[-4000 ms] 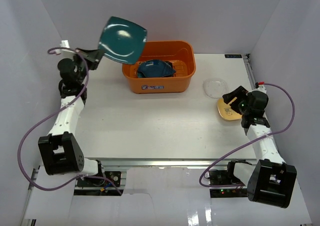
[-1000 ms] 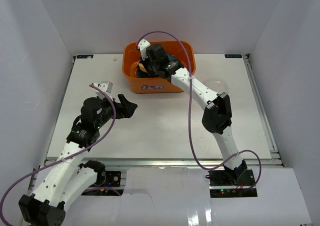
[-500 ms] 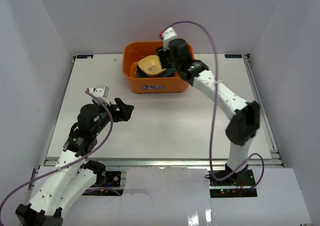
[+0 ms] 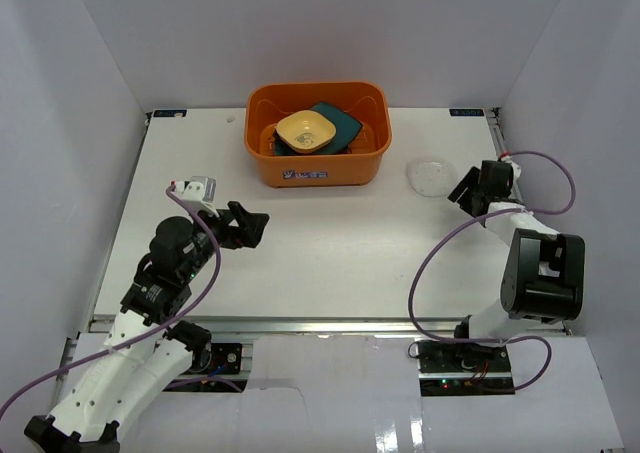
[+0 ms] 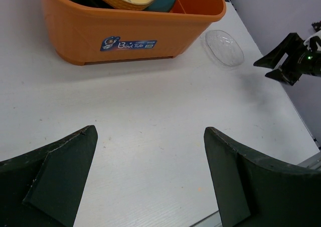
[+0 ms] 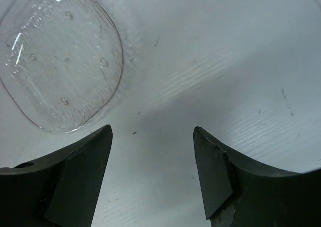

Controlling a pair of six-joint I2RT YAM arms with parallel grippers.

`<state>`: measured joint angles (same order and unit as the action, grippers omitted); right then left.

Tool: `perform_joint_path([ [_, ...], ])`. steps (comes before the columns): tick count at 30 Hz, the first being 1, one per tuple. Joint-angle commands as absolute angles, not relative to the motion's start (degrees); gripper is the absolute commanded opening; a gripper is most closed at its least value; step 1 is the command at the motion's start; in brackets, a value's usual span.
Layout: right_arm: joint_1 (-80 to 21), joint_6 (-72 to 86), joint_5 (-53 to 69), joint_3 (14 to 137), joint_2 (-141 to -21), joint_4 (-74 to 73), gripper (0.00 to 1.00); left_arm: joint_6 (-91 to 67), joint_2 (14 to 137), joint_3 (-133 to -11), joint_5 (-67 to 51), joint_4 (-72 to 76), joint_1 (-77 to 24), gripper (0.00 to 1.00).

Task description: Place the plates into the plastic bin on the countertop

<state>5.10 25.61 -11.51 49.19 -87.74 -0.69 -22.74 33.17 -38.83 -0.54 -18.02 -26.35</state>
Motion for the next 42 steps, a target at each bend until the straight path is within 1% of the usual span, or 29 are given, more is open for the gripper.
perform_joint_path([
  [1, 10.09, 31.98, -2.30, 46.42, -88.06, 9.39, 0.72, -21.97, 32.61, -38.76, 1.49, -18.54, -27.07, 0.98],
  [3, 11.42, 33.92, 3.30, 44.48, -90.86, 13.51, 0.72, -21.89, 32.87, -38.76, 1.58, -18.63, -27.33, 0.98],
  [6, 11.95, 36.73, 5.88, 44.82, -95.00, 15.90, 0.72, -21.97, 33.40, -38.85, 1.58, -18.63, -27.51, 0.98],
  [8, 11.95, 39.19, 6.59, 45.17, -97.02, 18.18, 0.71, -21.97, 33.66, -38.85, 1.76, -18.54, -27.51, 0.98],
  [11, 11.95, 42.61, 8.96, 46.67, -102.28, 20.65, 0.66, -21.88, 33.92, -38.85, 2.20, -18.63, -27.60, 0.98],
  [13, 11.95, 44.20, 10.02, 47.28, -104.05, 23.10, 0.59, -21.80, 34.36, -38.94, 2.28, -18.63, -27.60, 0.98],
  [15, 12.04, 46.40, 10.11, 47.37, -105.99, 24.60, 0.55, -21.71, 34.63, -38.94, 2.37, -18.63, -27.51, 0.98],
  [16, 12.04, 46.84, 10.11, 47.55, -106.43, 25.31, 0.48, -21.62, 34.98, -38.94, 2.55, -18.63, -27.51, 0.98],
  [17, 12.04, 47.28, 10.19, 47.72, -107.39, 26.53, 0.44, -21.62, 35.07, -39.02, 2.72, -18.72, -27.51, 0.98],
  [18, 12.04, 47.81, 10.11, 48.07, -108.01, 26.63, 0.35, -21.53, 35.16, -39.02, 2.81, -18.63, -27.51, 0.98],
  [19, 12.04, 47.81, 10.19, 48.51, -108.45, 26.54, 0.29, -21.53, 35.50, -39.11, 2.81, -18.63, -27.51, 0.98],
  [22, 11.95, 48.34, 10.02, 48.43, -107.15, 27.07, 0.08, -21.45, 35.95, -39.20, 3.34, -18.63, -27.51, 0.98],
  [24, 11.87, 48.51, 9.41, 44.92, -101.36, 31.61, 0.08, -21.36, 36.30, -39.46, 4.56, -18.72, -27.51, 0.98],
  [27, 11.78, 47.64, 9.23, 43.33, -91.08, 31.74, 0.08, -21.45, 36.47, -39.64, 7.28, -19.16, -27.51, 0.98],
  [29, 10.55, 44.92, 8.79, 46.29, -84.16, 29.81, 0.08, -21.45, 36.56, -40.16, 9.13, -19.60, -27.60, 0.98],
  [32, 5.90, 39.48, 8.53, 52.01, -79.73, 24.53, 0.08, -21.53, 36.21, -40.34, 12.12, -19.86, -27.51, 0.98],
  [33, 2.76, 38.24, 8.44, 56.64, -79.63, 23.13, 0.08, -21.62, 36.30, -40.34, 12.48, -19.95, -27.51, 0.98],
  [35, -0.25, 35.78, 8.00, 60.80, -81.12, 19.78, 0.08, -21.45, 36.47, -40.34, 12.48, -20.04, -27.42, 0.98],
  [36, -4.18, 35.42, 8.09, 64.56, -82.08, 19.08, 0.08, -21.45, 36.47, -40.25, 12.48, -20.04, -27.42, 0.98],
  [42, -13.16, 37.70, 7.56, 75.57, -92.18, 17.58, 0.08, -21.27, 36.74, -40.43, 12.04, -20.39, -27.42, 0.98],
])
